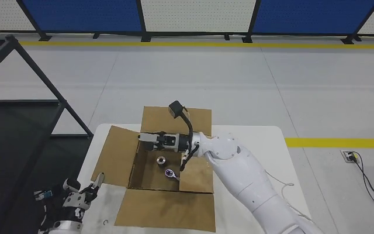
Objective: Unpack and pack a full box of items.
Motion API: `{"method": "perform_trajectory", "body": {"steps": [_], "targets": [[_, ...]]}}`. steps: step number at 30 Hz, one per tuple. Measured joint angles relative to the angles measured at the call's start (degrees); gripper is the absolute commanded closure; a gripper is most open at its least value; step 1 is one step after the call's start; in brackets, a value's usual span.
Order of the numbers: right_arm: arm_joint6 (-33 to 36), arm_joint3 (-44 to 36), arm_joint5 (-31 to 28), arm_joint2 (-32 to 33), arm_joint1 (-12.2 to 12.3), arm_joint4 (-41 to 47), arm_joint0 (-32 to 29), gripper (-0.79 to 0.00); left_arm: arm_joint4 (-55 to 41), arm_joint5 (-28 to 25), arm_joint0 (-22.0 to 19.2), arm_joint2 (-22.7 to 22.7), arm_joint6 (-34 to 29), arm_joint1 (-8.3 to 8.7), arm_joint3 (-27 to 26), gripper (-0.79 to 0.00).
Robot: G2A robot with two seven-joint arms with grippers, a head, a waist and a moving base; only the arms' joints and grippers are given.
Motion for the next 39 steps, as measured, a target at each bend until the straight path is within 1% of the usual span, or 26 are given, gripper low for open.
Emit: {"method": "perform_trajectory", "body": {"steps": [2,4,8,11,15,20,22,28,31,34,35,37,39], "targets": [[-0.53,-2.97,0.64,2.10,1.19,-1.60,-1.98,-0.785,1.27,0.11,-0.77,0.28,-1.02,0.06,1.86,-0.785],[-0.92,-5.89,1.36,3.95,2.18,-2.86,-3.92,-0.785,2.53,-0.96,-1.21,0.63,-2.01,0.17,3.00,-0.785],[-1.50,-13.05,3.69,8.18,4.25,-5.53,-8.71,-0.785,7.31,-4.99,-1.14,1.86,-2.94,0.49,4.01,-0.785],[-1.49,-17.91,5.47,10.66,5.41,-7.00,-12.00,-0.785,10.87,-6.98,-0.88,2.60,-3.65,0.70,4.25,-0.785],[-1.16,-22.85,7.13,12.96,6.50,-8.14,-15.54,-0.785,15.41,-7.98,-0.49,3.52,-3.22,0.85,4.65,-0.785],[-0.84,-26.75,8.32,14.55,7.35,-8.68,-18.39,-0.785,17.00,-8.99,-0.01,3.81,-2.44,0.93,4.32,-0.785],[-0.79,-27.85,8.54,15.01,7.61,-8.82,-19.10,-0.785,15.93,-8.68,0.23,2.65,-1.78,0.96,3.78,-0.785],[-0.84,-31.15,8.84,16.61,8.47,-9.58,-21.62,-0.785,9.21,-8.91,2.16,-4.90,-1.85,1.29,-0.38,-0.785],[-0.97,-32.34,8.78,17.58,8.91,-9.68,-22.80,-0.785,6.32,-8.84,3.48,-8.51,-0.65,1.33,-3.35,-0.785],[-1.07,-33.73,8.47,18.87,9.41,-9.77,-24.16,-0.785,2.84,-8.59,4.91,-11.52,1.76,1.18,-7.72,-0.785],[-1.06,-34.33,8.34,19.47,9.63,-9.83,-24.76,-0.785,1.09,-8.67,5.50,-12.66,2.52,1.10,-9.87,-0.785],[-1.14,-35.21,8.22,20.45,9.98,-9.96,-25.74,-0.785,-1.90,-9.24,6.24,-14.30,2.83,1.02,-13.41,-0.785],[-1.34,-36.16,8.01,21.64,10.37,-9.92,-26.98,-0.785,-5.84,-10.48,6.65,-15.70,1.62,1.00,-17.41,-0.785]]}}
